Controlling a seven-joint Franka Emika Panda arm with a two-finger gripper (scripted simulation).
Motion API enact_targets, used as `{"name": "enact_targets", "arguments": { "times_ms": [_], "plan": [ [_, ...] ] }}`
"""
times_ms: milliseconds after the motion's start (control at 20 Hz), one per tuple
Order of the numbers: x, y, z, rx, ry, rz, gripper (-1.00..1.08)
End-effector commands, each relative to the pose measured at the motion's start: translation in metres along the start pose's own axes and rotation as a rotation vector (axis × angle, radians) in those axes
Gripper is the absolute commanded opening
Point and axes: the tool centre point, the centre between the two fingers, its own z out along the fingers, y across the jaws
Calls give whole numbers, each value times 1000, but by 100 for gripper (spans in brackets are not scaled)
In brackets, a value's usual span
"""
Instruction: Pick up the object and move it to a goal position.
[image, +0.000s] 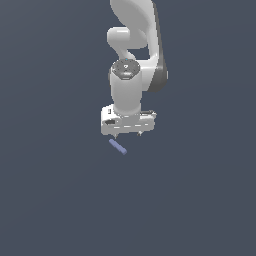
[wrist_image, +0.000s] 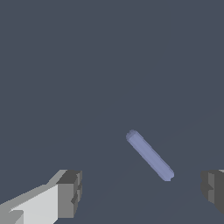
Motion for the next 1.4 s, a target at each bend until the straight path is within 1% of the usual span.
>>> {"name": "enact_targets", "arguments": {
  "times_ms": [0,250,1050,1350],
  "plan": [
    [-1,4,6,-3,0,-39,100],
    [-6,13,21,-9,0,-143,100],
    [-26,42,77,-21,1,-548,100],
    [-33,48,92,-21,3,-659,100]
  ]
}}
